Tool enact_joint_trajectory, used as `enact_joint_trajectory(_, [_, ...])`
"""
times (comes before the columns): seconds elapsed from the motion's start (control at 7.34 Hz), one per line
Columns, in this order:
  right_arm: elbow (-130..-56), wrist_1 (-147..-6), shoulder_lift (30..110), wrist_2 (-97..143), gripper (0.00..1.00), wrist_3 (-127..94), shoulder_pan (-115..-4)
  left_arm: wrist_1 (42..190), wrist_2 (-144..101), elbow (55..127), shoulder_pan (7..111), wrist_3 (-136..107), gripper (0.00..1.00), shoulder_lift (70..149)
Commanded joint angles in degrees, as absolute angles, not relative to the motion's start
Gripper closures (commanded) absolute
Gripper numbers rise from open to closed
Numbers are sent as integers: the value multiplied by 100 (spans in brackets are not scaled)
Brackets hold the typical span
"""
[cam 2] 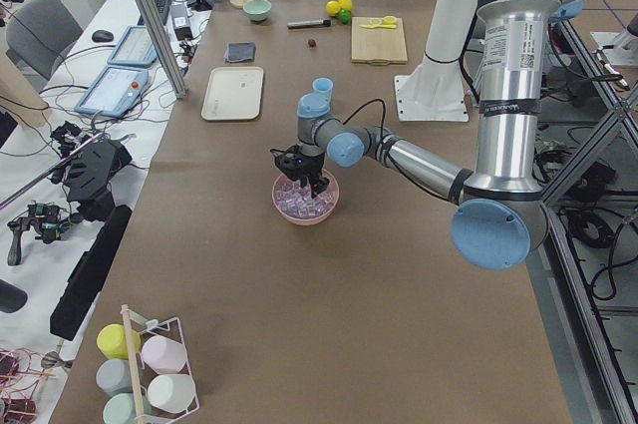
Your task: Mash ice and strawberries in cup
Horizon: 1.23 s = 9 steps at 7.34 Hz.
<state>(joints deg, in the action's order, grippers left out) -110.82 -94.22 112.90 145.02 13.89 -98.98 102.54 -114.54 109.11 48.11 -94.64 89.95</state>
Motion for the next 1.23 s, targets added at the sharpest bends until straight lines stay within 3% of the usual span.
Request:
enact_joint_trajectory(0.0, [-11083, -9422, 11294, 14502, 0, 1389, -9914, 10274, -11452, 10828, 4790, -9475, 43, 9000])
enact_joint_trajectory(0.68, [-11083, -9422, 11294, 14502, 0, 1389, -9923, 10318, -11461, 10696, 4720, -9483, 45, 9044])
enact_joint_trajectory(0.82, [-11074, -9422, 11294, 14502, 0, 1389, -9923, 10318, -11461, 10705, 4720, -9492, 51, 9044])
enact_joint_trajectory(0.95, [-11074, -9422, 11294, 14502, 0, 1389, -9932, 10318, -11461, 10714, 4720, -9492, 72, 9044])
enact_joint_trajectory(1.09, [-11074, -9422, 11294, 14502, 0, 1389, -9932, 10318, -11452, 10705, 4720, -9483, 83, 9044])
